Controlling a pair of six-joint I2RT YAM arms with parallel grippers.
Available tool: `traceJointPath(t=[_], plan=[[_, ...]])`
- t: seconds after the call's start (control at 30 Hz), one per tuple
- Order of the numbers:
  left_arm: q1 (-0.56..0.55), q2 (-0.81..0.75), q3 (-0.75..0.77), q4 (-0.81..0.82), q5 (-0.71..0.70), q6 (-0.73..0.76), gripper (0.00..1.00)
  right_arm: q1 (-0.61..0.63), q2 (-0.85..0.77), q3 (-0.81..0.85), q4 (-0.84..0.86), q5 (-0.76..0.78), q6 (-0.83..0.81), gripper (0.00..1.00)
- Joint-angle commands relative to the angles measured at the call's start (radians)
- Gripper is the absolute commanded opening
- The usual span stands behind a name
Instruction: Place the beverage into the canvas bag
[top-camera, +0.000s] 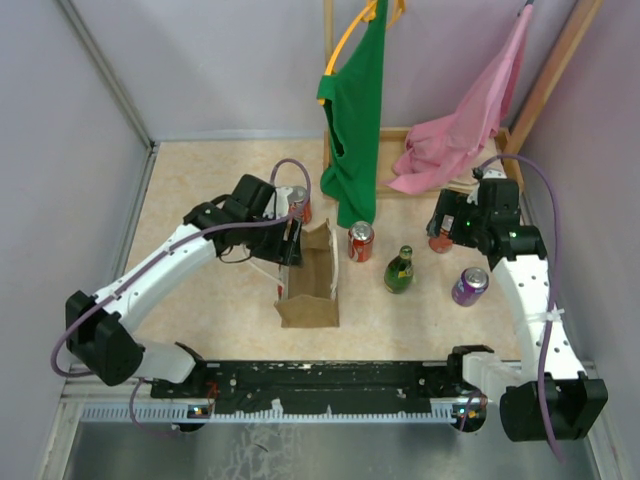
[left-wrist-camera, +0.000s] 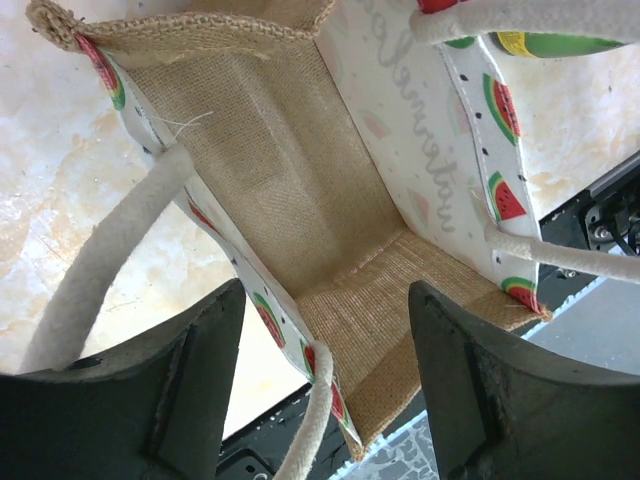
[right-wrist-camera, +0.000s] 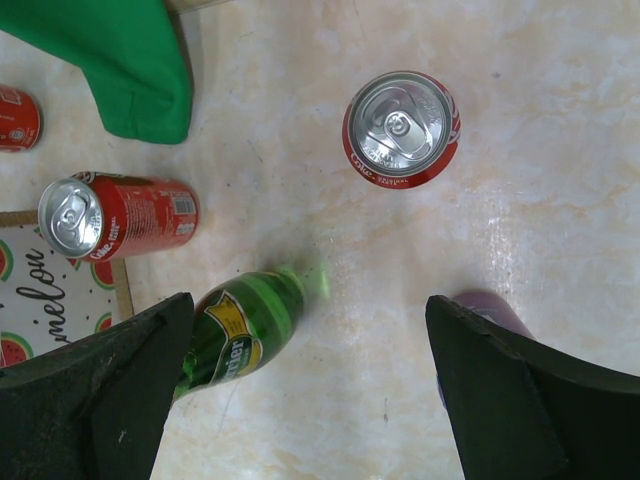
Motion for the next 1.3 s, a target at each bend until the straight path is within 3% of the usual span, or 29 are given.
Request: traceJointPath(t=[0.0, 0.43, 0.63, 0.77, 0.93, 1.13, 1.27], plan=[[-0.008, -0.045, 0.028, -0.010, 0.016, 0.037, 0.72, 0.006, 0.005, 0.035, 0.043, 0.003, -0.003, 0.99], [-0.010, -0.097, 0.082, 0.026, -0.014, 0.112, 0.72, 0.006, 0.002, 0.036, 0.065, 0.012, 0.022, 0.99], [-0.006, -0.077, 0.198, 0.172, -0.034, 0.105, 0.74, 0.006, -0.004, 0.029, 0.078, 0.005, 0.030, 0.99], [0.044, 0.029, 0.372, 0.167, -0.047, 0.095, 0.77, 0.006, -0.002, 0.037, 0.080, 0.050, 0.054, 0.99], [0.205, 0.233, 0.545, 0.113, 0.016, 0.097, 0.78, 0.005, 0.025, 0.075, 0.076, 0.078, 0.064, 0.99], [0.231, 0.605, 0.995, -0.228, -0.016, 0.319, 0.76, 0.006, 0.114, 0.159, 0.001, 0.090, 0.053, 0.99], [0.219, 0.760, 1.137, -0.373, -0.076, 0.410, 0.78, 0.006, 0.159, 0.202, -0.055, 0.094, 0.045, 0.99]])
